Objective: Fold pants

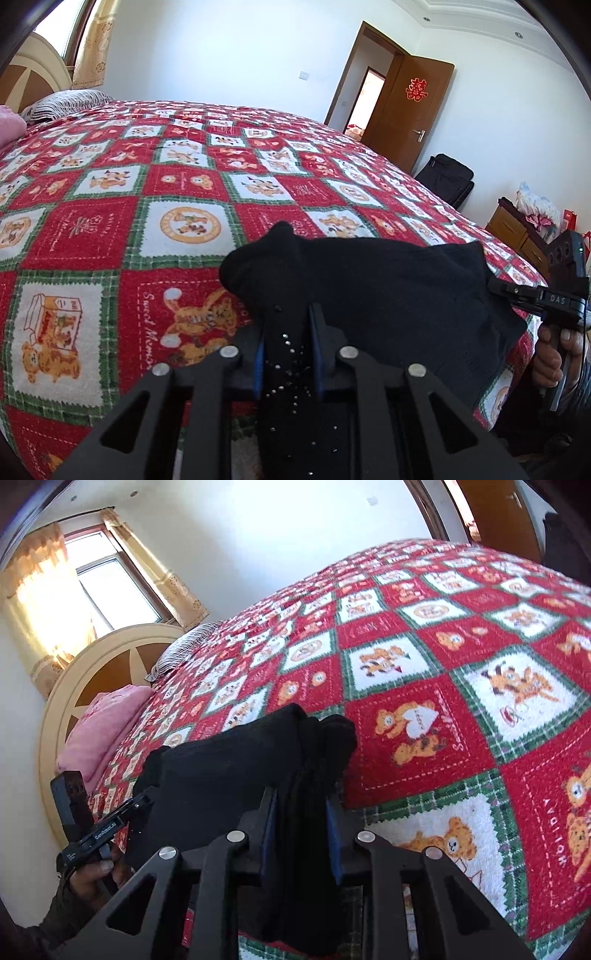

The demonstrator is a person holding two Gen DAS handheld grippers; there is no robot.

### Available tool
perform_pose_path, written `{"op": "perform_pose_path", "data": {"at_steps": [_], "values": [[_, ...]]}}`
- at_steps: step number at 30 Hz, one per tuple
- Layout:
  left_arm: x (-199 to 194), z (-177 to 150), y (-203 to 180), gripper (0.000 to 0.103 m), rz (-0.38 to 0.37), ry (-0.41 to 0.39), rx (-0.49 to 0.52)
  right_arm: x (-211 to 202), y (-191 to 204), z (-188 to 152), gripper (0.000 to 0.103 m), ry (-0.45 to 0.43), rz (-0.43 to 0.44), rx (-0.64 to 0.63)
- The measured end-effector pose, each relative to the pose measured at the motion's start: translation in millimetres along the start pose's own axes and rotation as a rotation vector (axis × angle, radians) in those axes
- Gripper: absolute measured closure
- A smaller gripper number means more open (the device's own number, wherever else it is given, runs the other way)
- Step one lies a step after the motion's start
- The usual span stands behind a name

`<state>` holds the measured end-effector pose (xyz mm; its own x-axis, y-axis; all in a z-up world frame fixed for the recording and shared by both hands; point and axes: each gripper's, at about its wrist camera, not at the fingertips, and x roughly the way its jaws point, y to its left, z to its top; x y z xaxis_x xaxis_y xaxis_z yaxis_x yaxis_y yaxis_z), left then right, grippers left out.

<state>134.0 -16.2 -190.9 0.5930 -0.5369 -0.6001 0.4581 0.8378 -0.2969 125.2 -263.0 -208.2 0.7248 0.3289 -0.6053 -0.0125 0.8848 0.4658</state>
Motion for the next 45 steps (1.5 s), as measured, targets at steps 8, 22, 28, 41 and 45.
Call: {"op": "perform_pose_path", "data": {"at_steps": [8,22,28,41,45], "values": [[-28,21,20,0.090,-0.060,-0.024,-0.061,-12,32,22,0.080,-0.034,0.043,-0.092],[-120,42,121,0.091,0.217,-0.195,-0.100,100,163,88,0.080,0.057,0.221,-0.281],[-115,31,168,0.091,0.329,-0.180,-0.148,167,215,87,0.080,0.104,0.255,-0.325],[-86,7,186,0.048,0.413,-0.109,-0.197,233,188,72,0.074,0.177,0.123,-0.245],[-85,5,182,0.035,0.439,-0.099,-0.193,221,185,69,0.072,0.160,0.104,-0.256]]}}
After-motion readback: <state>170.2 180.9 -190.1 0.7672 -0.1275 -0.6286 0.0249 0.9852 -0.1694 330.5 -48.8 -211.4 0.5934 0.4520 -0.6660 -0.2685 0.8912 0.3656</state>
